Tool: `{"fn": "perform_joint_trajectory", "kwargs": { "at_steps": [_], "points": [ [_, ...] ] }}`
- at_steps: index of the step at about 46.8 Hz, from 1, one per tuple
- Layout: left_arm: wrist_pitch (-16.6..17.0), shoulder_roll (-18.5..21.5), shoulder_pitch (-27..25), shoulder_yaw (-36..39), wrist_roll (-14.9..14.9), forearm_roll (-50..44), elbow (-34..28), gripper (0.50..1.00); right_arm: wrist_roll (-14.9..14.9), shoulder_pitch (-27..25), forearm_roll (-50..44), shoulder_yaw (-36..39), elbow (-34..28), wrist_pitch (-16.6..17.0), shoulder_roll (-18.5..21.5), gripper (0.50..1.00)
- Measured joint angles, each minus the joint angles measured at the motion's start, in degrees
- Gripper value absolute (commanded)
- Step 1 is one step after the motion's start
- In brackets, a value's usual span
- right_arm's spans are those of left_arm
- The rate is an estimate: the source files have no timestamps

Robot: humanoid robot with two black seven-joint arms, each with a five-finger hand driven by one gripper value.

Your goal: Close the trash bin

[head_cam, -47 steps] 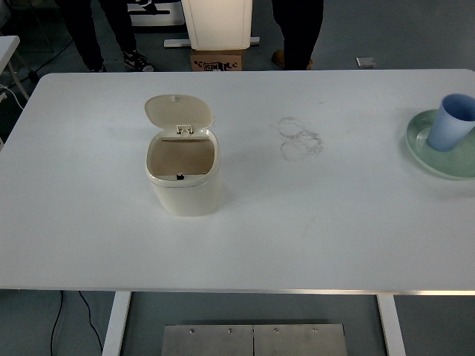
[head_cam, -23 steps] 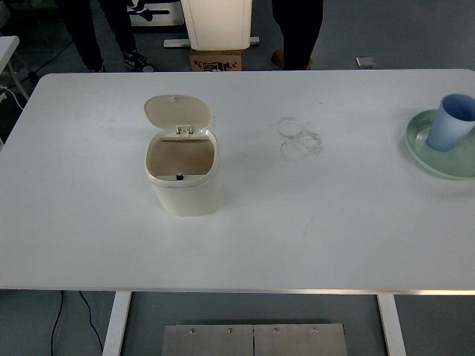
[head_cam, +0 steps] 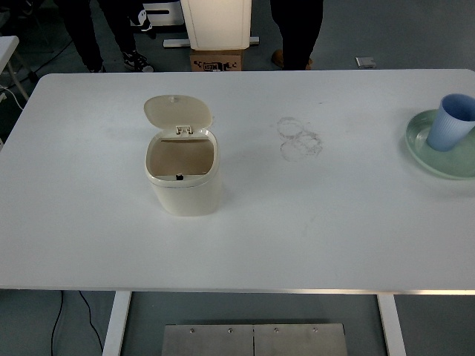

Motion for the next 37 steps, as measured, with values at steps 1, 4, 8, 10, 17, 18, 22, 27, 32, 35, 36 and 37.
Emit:
{"fn": "perform_joint_trajectory", "kwargs": {
  "at_steps": [1, 4, 8, 10, 17, 18, 22, 27, 32, 35, 36, 37],
  "points": [
    [-0.09, 0.13, -0.15, 0.04, 0.00, 0.01, -0.06, 1.000, 0.00, -0.01, 0.00, 0.00, -0.01, 0.00, 0.00, 0.991],
    [-0.26, 0.19, -0.94, 0.14, 0.00, 0.24, -0.91, 1.000, 0.00, 0.03, 0.00, 0.00, 0.00, 0.00, 0.00, 0.991],
    [-0.25, 0.19, -2.09, 0.38, 0.00, 0.65, -3.04, 1.000, -0.01, 0.02, 0.00, 0.00, -0.01, 0.00, 0.00, 0.991],
    [-0.11, 0.23, -2.80, 0.54, -0.01, 0.69, -4.22, 1.000, -0.02, 0.03, 0.00, 0.00, 0.00, 0.00, 0.00, 0.991],
    [0.23, 0.54, -5.03, 1.83, 0.00, 0.73, -6.59, 1.000, -0.03, 0.03, 0.00, 0.00, -0.01, 0.00, 0.00, 0.991],
    [0.32, 0.54, -5.30, 1.89, 0.00, 0.73, -6.92, 1.000, -0.03, 0.03, 0.00, 0.00, -0.01, -0.01, 0.00, 0.991],
    [0.56, 0.97, -5.57, 1.88, 0.01, 0.71, -7.18, 1.000, -0.05, 0.03, 0.00, 0.00, -0.01, -0.01, 0.00, 0.991],
    [0.75, 1.03, -5.68, 1.80, 0.01, 0.70, -7.39, 1.000, -0.05, 0.03, 0.00, 0.00, 0.00, -0.01, 0.00, 0.991],
    [0.75, 1.00, -6.37, 1.74, -0.10, 0.69, -8.36, 1.000, -0.05, 0.00, 0.00, 0.00, -0.01, 0.00, 0.00, 0.991],
    [0.72, 0.98, -6.93, 1.66, -1.41, 0.59, -9.42, 1.000, -0.04, 0.03, 0.00, 0.00, 0.00, 0.00, 0.00, 0.991],
    [0.70, 0.98, -7.10, 1.65, -1.94, 0.58, -9.74, 1.000, -0.04, 0.03, 0.00, 0.00, 0.00, 0.00, 0.00, 0.991],
    [0.69, 0.98, -7.18, 1.65, -2.37, 0.53, -9.94, 1.000, -0.05, 0.03, 0.00, 0.00, 0.00, 0.00, 0.00, 0.991]
  ]
}}
